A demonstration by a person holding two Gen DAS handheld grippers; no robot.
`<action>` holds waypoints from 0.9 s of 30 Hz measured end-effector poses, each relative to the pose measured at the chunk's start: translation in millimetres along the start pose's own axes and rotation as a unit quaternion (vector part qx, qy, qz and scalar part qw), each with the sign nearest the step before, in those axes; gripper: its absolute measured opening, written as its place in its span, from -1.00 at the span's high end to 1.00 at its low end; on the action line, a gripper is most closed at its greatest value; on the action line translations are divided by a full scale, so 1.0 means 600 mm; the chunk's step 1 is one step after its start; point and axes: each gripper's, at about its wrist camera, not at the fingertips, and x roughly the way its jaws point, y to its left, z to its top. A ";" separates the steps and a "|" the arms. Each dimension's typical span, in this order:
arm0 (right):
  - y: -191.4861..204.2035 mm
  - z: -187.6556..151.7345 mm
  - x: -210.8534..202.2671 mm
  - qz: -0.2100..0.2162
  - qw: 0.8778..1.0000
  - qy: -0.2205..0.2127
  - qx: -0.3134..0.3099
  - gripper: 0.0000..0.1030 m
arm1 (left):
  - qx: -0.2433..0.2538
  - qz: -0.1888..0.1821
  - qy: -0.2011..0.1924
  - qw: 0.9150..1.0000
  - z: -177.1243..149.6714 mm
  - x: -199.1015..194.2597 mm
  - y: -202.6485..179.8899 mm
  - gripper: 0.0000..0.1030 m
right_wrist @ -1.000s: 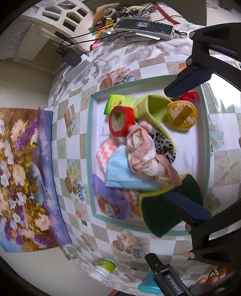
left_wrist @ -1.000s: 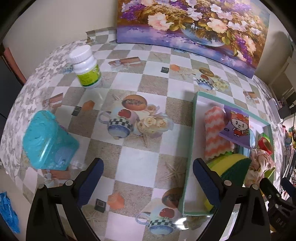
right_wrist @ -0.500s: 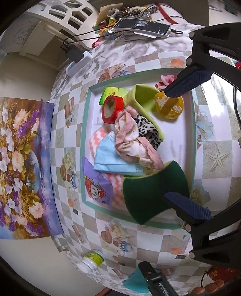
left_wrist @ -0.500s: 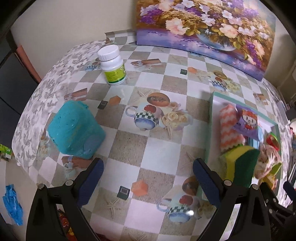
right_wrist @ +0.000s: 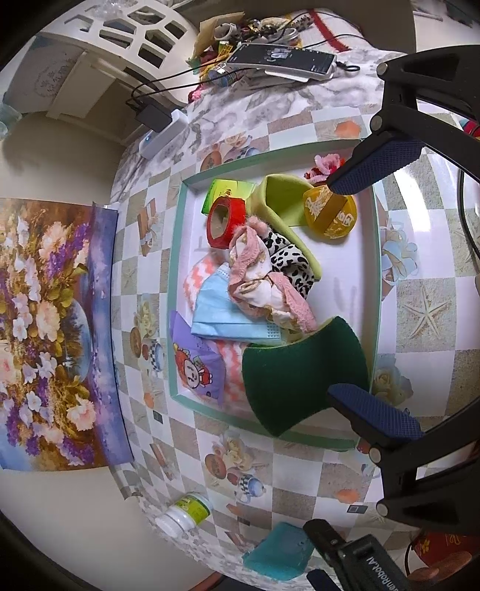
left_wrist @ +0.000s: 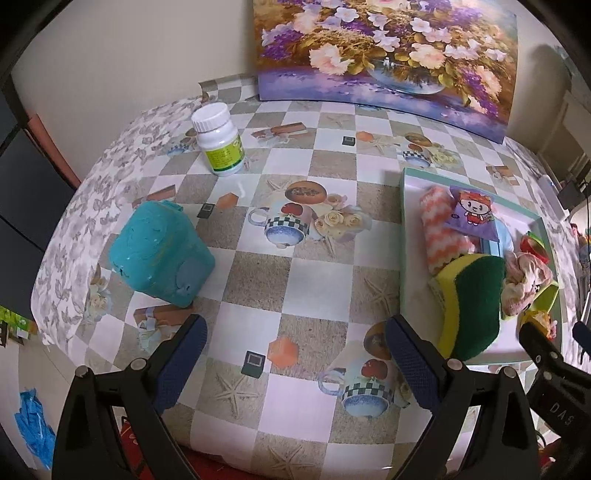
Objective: Organize soft objects
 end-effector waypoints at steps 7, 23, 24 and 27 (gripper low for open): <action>-0.001 0.000 -0.011 0.000 1.000 -0.011 0.003 -1.00 | -0.006 0.000 -0.012 1.000 -0.004 -0.011 0.006 -0.89; 0.004 0.002 -0.013 -0.002 1.000 -0.014 -0.002 -1.00 | -0.006 -0.008 -0.009 1.000 -0.001 -0.013 0.003 -0.89; 0.004 0.002 -0.012 -0.002 1.000 -0.014 -0.003 -1.00 | -0.006 -0.008 -0.009 1.000 -0.001 -0.013 0.003 -0.89; 0.004 0.002 -0.012 -0.002 1.000 -0.015 -0.003 -1.00 | -0.006 -0.009 -0.009 1.000 0.000 -0.012 0.003 -0.89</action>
